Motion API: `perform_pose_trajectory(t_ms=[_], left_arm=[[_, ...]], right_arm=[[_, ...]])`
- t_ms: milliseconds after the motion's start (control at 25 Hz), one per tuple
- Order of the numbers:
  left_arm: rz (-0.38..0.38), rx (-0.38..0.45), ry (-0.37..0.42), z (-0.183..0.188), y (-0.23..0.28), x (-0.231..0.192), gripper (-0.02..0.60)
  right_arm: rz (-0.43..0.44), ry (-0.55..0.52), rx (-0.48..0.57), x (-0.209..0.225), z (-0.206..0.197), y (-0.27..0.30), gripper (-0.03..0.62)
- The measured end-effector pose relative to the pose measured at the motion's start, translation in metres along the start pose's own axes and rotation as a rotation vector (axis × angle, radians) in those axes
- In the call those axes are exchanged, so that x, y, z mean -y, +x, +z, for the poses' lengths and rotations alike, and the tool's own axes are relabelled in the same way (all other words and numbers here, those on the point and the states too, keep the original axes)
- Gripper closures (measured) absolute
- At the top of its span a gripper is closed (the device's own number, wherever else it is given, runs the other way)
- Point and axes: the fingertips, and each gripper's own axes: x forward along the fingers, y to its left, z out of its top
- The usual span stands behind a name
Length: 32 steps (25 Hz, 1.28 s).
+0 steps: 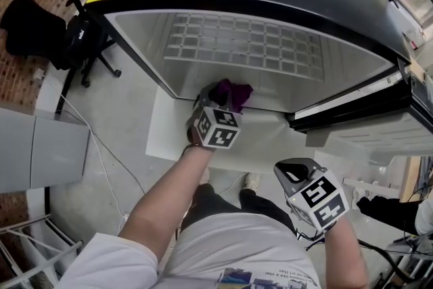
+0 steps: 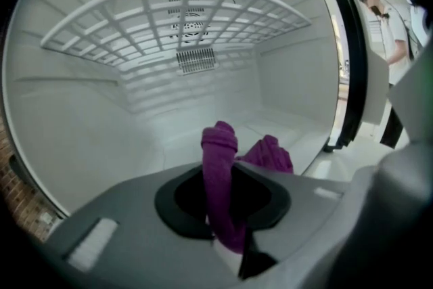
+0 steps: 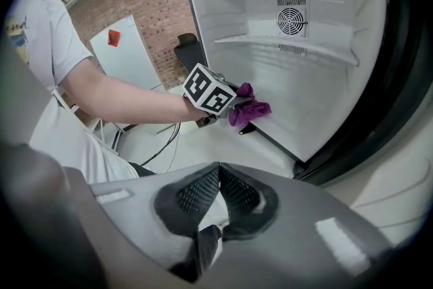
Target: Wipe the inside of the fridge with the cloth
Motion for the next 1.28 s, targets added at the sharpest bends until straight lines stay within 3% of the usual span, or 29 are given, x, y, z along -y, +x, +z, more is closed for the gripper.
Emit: perform_pose_trajectory(t_ms=[680, 1280], left_arm=[[0.093, -0.060, 0.016, -0.027, -0.017, -0.063, 0.513], [0.076, -0.075, 0.041, -0.037, -0.031, -0.072, 0.514]], right_arm=[[-0.005, 0.001, 0.010, -0.017, 0.023, 0.015, 0.591], [-0.032, 0.060, 0.017, -0.023, 0.030, 0.024, 0.591]])
